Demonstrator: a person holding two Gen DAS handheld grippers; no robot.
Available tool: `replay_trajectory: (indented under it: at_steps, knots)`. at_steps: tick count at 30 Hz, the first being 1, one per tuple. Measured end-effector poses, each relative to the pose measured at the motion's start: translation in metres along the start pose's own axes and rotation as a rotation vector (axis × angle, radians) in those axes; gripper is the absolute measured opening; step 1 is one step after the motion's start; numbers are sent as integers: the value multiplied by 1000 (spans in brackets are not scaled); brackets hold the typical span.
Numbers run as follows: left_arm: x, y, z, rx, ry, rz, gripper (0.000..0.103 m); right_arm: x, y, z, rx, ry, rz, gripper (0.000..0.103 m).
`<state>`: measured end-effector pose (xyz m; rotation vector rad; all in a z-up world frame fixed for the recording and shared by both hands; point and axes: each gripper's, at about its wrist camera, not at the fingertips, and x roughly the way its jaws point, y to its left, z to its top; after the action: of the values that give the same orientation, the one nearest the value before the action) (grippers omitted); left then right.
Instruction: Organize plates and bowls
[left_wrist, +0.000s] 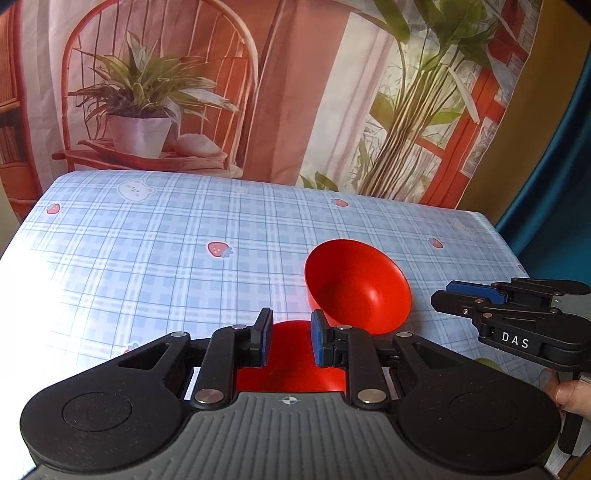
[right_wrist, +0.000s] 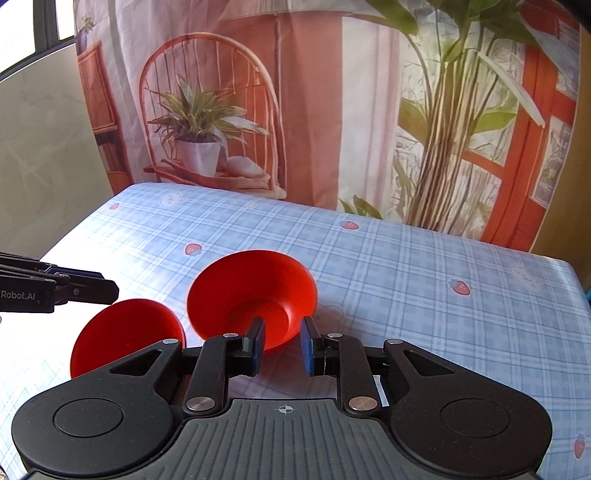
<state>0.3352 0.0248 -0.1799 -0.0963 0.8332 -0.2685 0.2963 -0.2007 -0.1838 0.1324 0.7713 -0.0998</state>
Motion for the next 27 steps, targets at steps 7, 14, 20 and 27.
replay_trajectory:
  at_steps: [7, 14, 20, 27]
  knots:
    - [19, -13, 14, 6, 9, -25, 24, 8, -31, 0, 44, -1, -30, 19]
    - [50, -20, 20, 10, 40, -30, 36, 27, -42, 4, 76, 5, -25, 19]
    - [73, -17, 25, 1, 77, -19, 36, 41, -38, 11, 87, -1, 2, 26]
    - [86, -18, 26, -4, 103, -34, 36, 55, -44, 9, 90, 28, 8, 27]
